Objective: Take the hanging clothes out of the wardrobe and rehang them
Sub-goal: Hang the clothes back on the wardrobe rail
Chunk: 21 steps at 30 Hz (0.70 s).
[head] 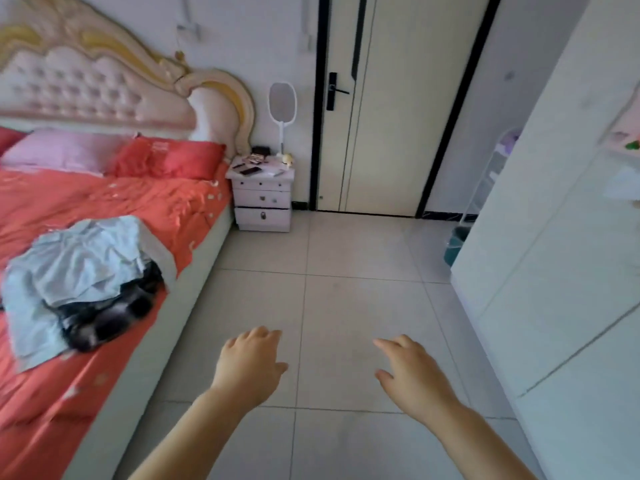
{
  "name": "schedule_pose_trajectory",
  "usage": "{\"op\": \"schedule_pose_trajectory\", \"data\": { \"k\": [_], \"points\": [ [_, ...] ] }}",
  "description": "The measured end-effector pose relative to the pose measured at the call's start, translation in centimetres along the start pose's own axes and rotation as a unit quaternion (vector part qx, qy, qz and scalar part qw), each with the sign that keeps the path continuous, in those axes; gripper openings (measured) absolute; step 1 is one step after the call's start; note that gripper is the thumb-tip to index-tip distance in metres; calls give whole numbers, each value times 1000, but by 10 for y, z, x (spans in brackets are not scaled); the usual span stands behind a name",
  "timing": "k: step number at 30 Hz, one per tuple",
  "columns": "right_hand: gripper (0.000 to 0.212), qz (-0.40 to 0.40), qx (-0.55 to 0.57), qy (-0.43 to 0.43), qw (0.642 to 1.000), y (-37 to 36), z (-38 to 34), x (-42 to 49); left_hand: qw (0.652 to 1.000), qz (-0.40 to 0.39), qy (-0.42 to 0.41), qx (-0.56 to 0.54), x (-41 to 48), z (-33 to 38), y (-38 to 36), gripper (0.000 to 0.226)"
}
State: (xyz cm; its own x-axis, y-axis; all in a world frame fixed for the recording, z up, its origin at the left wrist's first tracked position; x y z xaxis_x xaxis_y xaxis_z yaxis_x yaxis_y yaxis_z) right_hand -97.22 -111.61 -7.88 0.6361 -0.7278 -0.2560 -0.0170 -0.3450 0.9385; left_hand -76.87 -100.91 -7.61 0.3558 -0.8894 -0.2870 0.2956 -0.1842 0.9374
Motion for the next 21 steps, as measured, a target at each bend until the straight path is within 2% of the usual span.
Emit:
{"op": "schedule_pose_trajectory", "data": {
  "k": [10, 15, 21],
  "points": [
    [51, -58, -45, 170, 983, 1, -126, 172, 983, 22, 175, -48, 44, -144, 25, 54],
    [52, -84, -59, 260, 960, 9, -185, 264, 961, 43, 267, -50, 80, -194, 49, 53],
    [51, -113, -66, 345, 930, 25, -248, 350, 937, 54, 336, -84, 119, -236, 76, 50]
  ]
}}
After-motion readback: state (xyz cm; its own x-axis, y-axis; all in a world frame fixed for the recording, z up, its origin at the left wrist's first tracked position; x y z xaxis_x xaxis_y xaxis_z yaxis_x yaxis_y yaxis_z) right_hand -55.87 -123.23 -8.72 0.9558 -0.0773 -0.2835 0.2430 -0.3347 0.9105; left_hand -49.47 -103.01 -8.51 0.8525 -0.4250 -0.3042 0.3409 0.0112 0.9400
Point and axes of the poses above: each hand's wrist, its own x-axis towards the middle knuckle, its own y-axis out of the back of the hand, z = x × y, the point moved 2 cm from there along x, towards the middle knuckle, and after that the axes turned 9 degrees about -z, right-handed, at the moved point
